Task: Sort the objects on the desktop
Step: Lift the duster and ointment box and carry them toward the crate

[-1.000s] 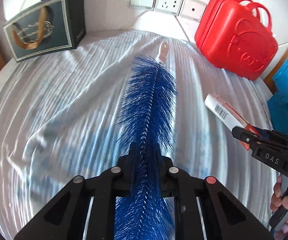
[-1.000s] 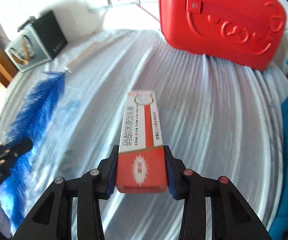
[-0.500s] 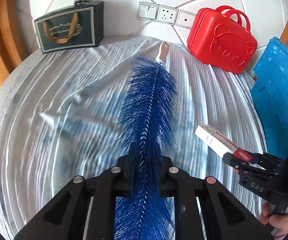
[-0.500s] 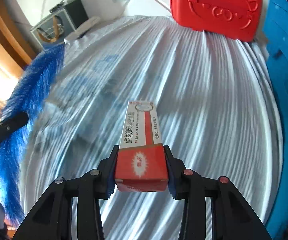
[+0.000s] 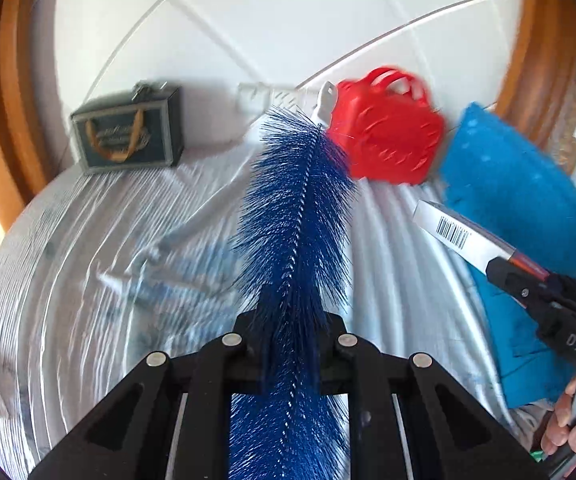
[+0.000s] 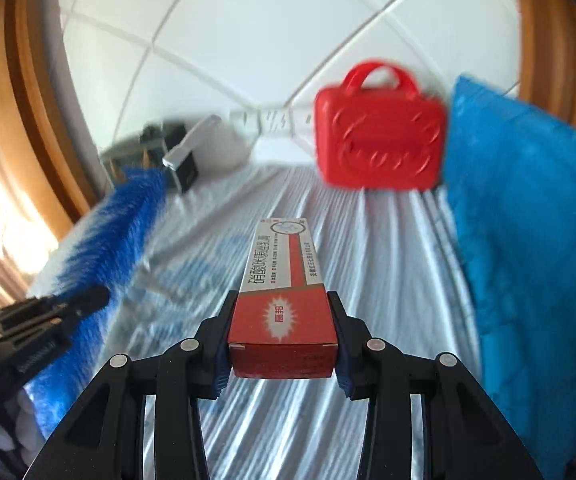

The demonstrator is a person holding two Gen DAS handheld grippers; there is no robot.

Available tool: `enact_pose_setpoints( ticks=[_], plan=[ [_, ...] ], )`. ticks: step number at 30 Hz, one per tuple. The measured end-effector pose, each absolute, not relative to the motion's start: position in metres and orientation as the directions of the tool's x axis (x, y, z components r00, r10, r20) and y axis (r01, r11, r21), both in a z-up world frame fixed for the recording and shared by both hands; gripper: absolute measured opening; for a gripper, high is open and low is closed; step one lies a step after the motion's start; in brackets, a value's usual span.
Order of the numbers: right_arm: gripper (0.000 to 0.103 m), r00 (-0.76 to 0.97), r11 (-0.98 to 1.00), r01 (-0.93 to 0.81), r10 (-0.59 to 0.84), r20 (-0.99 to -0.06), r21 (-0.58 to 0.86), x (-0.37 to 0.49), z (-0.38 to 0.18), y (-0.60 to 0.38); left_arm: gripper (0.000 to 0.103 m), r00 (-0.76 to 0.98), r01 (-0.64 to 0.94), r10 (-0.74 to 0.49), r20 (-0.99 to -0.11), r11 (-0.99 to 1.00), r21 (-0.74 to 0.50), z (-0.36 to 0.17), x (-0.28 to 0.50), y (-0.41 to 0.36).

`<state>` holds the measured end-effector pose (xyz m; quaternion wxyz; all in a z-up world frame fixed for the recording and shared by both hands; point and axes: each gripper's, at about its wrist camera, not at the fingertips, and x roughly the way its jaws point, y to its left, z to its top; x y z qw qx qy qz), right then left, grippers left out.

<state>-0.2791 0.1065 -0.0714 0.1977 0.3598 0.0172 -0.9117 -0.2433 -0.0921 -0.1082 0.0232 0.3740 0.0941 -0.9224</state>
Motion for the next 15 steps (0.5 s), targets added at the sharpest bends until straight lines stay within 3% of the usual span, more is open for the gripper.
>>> enact_pose_setpoints(
  ticks=[15],
  plan=[
    [0.040, -0.876, -0.977, 0.187, -0.212, -0.433, 0.100, -0.203, 0.049, 0.267, 0.015, -0.827, -0.173, 0.238, -0.509, -0.970, -0.171, 0.005, -0.226, 0.073]
  ],
)
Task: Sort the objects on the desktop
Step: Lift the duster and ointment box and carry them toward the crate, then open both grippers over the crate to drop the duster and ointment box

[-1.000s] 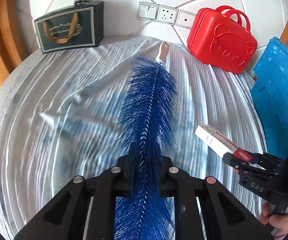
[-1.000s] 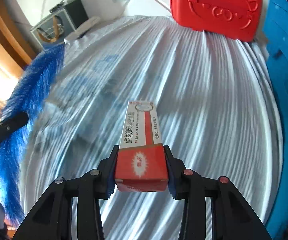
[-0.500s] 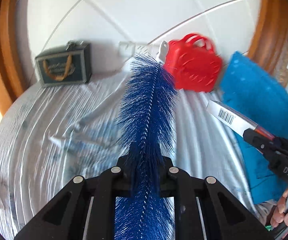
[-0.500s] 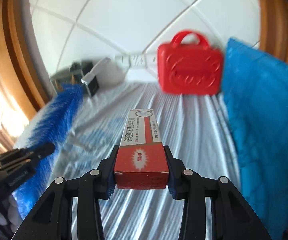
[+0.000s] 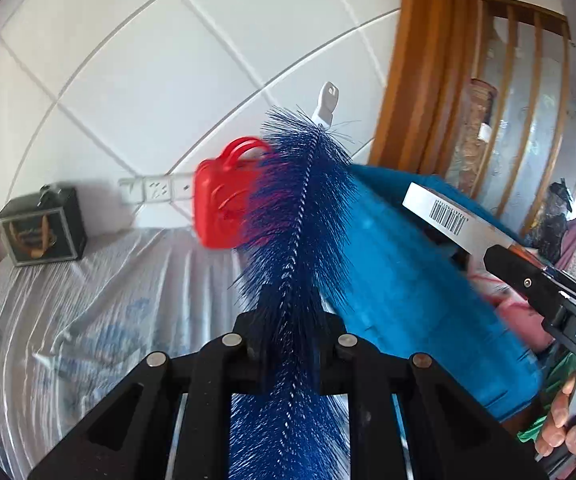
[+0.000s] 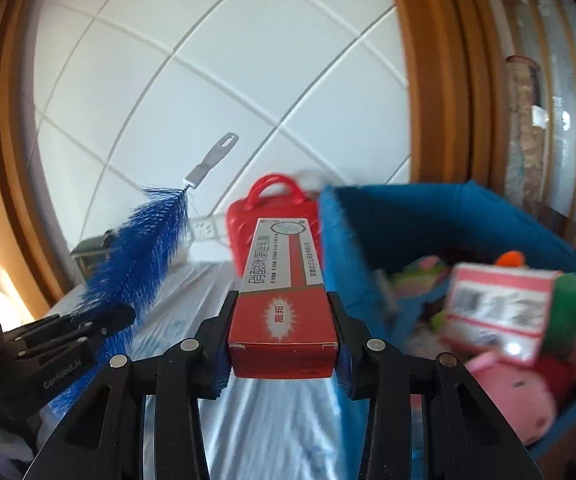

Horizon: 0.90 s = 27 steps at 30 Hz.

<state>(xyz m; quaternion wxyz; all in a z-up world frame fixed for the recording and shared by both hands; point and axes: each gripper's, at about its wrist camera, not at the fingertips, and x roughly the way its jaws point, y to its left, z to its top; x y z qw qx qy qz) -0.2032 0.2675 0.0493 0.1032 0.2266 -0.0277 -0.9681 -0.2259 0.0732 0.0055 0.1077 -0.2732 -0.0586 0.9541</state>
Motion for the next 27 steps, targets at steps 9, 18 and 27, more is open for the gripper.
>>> enact_pose_setpoints(
  ticks=[9, 18, 27],
  plan=[
    [0.040, -0.918, -0.991, 0.108, -0.131, -0.375, 0.080, -0.197, 0.076, 0.436, 0.015, -0.845, -0.236, 0.295, -0.445, -0.954, -0.185, 0.063, -0.226, 0.249],
    [0.040, -0.891, -0.994, 0.096, -0.105, -0.441, 0.043, -0.232, 0.056, 0.531, 0.015, -0.780, -0.156, 0.256, -0.570, -0.963, -0.220, 0.050, -0.260, 0.363],
    [0.040, -0.839, -0.969, 0.239, -0.235, -0.491, 0.055, -0.244, 0.027, 0.534, 0.020, -0.746, 0.002, 0.059, -0.663, -0.996, -0.091, 0.022, -0.274, 0.380]
  ],
)
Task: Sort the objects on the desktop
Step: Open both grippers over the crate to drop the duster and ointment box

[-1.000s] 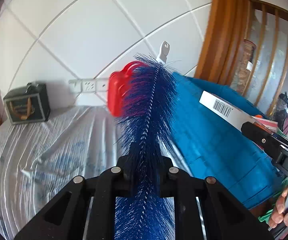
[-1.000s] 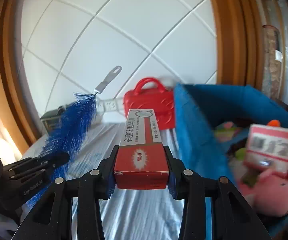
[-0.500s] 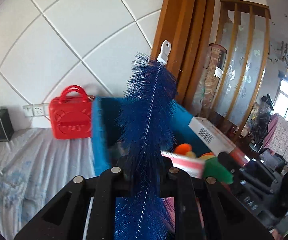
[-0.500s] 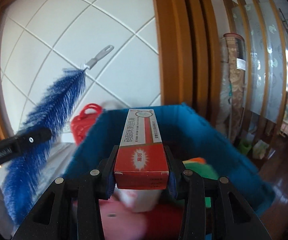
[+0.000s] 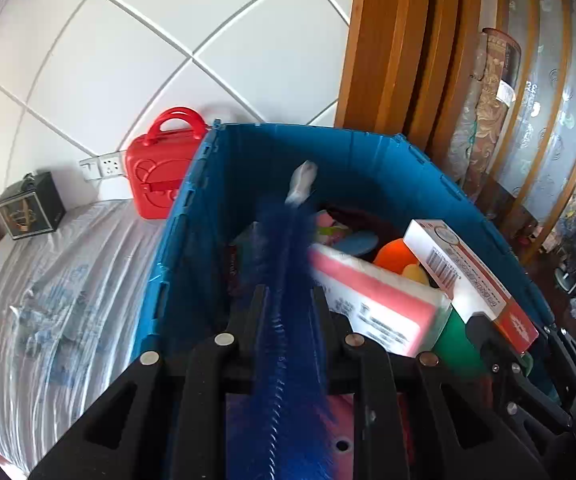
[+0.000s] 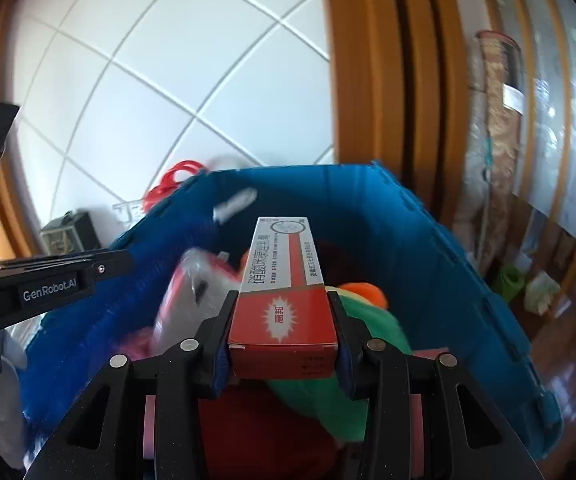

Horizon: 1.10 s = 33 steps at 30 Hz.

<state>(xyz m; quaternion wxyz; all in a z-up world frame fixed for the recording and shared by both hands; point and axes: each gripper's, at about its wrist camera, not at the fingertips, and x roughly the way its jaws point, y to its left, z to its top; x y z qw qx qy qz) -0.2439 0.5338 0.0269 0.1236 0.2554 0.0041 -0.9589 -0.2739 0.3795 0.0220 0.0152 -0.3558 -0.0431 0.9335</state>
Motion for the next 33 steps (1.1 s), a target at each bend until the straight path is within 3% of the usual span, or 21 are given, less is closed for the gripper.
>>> enact_pose_setpoints(
  ticks=[3, 6, 9, 10, 11, 13, 16, 26, 33],
  plan=[
    [0.041, -0.832, -0.961, 0.272, -0.260, -0.490, 0.047, -0.244, 0.025, 0.526, 0.022, -0.764, 0.024, 0.028, -0.644, -0.997, -0.071, 0.025, -0.268, 0.373],
    [0.051, -0.825, -0.957, 0.283, -0.276, -0.493, 0.061, -0.243, 0.021, 0.526, 0.035, -0.778, 0.018, 0.028, -0.627, -0.998, -0.066, 0.031, -0.256, 0.370],
    [0.079, -0.824, -0.955, 0.286, -0.285, -0.489, 0.075, -0.242, 0.023, 0.530, 0.046, -0.795, 0.003, 0.037, -0.606, -0.998, -0.065, 0.036, -0.242, 0.368],
    [0.091, -0.829, -0.957, 0.280, -0.278, -0.485, 0.070, -0.240, 0.025, 0.530, 0.055, -0.800, -0.003, 0.040, -0.599, -0.998, -0.063, 0.037, -0.238, 0.366],
    [0.097, -0.837, -0.960, 0.274, -0.269, -0.476, 0.061, -0.236, 0.027, 0.530, 0.064, -0.808, -0.010, 0.044, -0.588, -0.998, -0.061, 0.039, -0.233, 0.366],
    [0.103, -0.850, -0.963, 0.264, -0.255, -0.461, 0.048, -0.229, 0.032, 0.533, 0.070, -0.824, -0.020, 0.048, -0.565, -0.998, -0.055, 0.042, -0.222, 0.365],
    [0.103, -0.868, -0.972, 0.229, -0.226, -0.443, 0.046, -0.215, 0.040, 0.539, 0.077, -0.842, -0.041, 0.060, -0.537, -0.998, -0.048, 0.048, -0.205, 0.365],
    [0.103, -0.889, -0.987, 0.158, -0.160, -0.429, 0.040, -0.154, 0.051, 0.539, 0.077, -0.868, -0.110, 0.112, -0.484, -0.993, -0.033, 0.052, -0.140, 0.349],
    [0.103, -0.887, -0.992, 0.122, -0.128, -0.444, 0.041, -0.111, 0.054, 0.526, 0.078, -0.847, -0.149, 0.168, -0.504, -0.986, -0.079, 0.046, -0.109, 0.333]
  ],
)
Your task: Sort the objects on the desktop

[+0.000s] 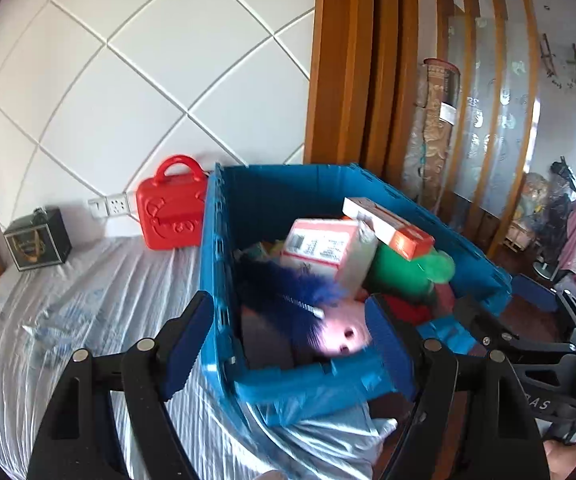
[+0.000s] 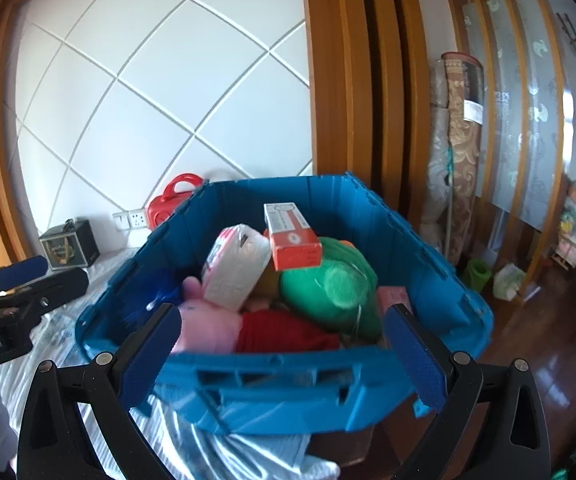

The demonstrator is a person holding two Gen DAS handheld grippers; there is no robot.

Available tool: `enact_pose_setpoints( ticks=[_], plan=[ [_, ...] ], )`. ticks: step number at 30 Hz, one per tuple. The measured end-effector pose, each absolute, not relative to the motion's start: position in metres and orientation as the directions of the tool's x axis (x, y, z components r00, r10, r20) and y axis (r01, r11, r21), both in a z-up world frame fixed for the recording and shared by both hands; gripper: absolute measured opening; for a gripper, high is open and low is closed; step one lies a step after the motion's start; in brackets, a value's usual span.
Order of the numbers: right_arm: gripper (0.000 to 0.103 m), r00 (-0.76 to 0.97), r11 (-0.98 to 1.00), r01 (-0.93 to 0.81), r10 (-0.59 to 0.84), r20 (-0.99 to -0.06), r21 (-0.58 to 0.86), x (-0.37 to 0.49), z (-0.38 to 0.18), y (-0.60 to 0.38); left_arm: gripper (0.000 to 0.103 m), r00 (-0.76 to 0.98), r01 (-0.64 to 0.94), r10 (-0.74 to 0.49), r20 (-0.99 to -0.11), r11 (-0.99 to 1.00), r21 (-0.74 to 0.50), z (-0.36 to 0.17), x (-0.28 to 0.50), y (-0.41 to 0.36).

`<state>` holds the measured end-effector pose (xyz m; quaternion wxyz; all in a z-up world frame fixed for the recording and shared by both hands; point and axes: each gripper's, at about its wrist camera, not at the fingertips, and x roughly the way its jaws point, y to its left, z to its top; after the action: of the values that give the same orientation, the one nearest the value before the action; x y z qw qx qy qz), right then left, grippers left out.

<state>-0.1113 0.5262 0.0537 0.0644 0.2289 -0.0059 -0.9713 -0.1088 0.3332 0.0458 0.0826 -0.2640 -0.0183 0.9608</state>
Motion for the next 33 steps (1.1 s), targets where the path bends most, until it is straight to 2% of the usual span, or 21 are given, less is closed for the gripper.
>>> enact_pose_setpoints(
  ticks=[4, 7, 10, 26, 33],
  plan=[
    [0.103, -0.887, -0.993, 0.110, -0.116, -0.447, 0.039, -0.091, 0.056, 0.524, 0.078, -0.856, -0.165, 0.180, -0.484, -0.984, -0.073, 0.046, -0.088, 0.329],
    [0.103, -0.887, -0.995, 0.100, -0.103, -0.450, 0.031, -0.079, 0.056, 0.522, 0.103, -0.862, -0.170, 0.187, -0.472, -0.982, -0.079, 0.047, -0.078, 0.327],
    [0.103, -0.889, -0.995, 0.099, -0.102, -0.447, 0.032, -0.067, 0.057, 0.521, 0.103, -0.876, -0.169, 0.178, -0.449, -0.984, -0.060, 0.049, -0.069, 0.328],
    [0.103, -0.883, -0.999, 0.025, -0.033, -0.468, 0.023, -0.059, 0.056, 0.521, 0.103, -0.848, -0.177, 0.164, -0.504, -0.984, -0.021, 0.041, -0.066, 0.321],
    [0.103, -0.878, -0.999, 0.026, -0.033, -0.477, 0.021, -0.062, 0.054, 0.522, 0.103, -0.852, -0.176, 0.166, -0.496, -0.984, -0.027, 0.041, -0.065, 0.317]
  ],
)
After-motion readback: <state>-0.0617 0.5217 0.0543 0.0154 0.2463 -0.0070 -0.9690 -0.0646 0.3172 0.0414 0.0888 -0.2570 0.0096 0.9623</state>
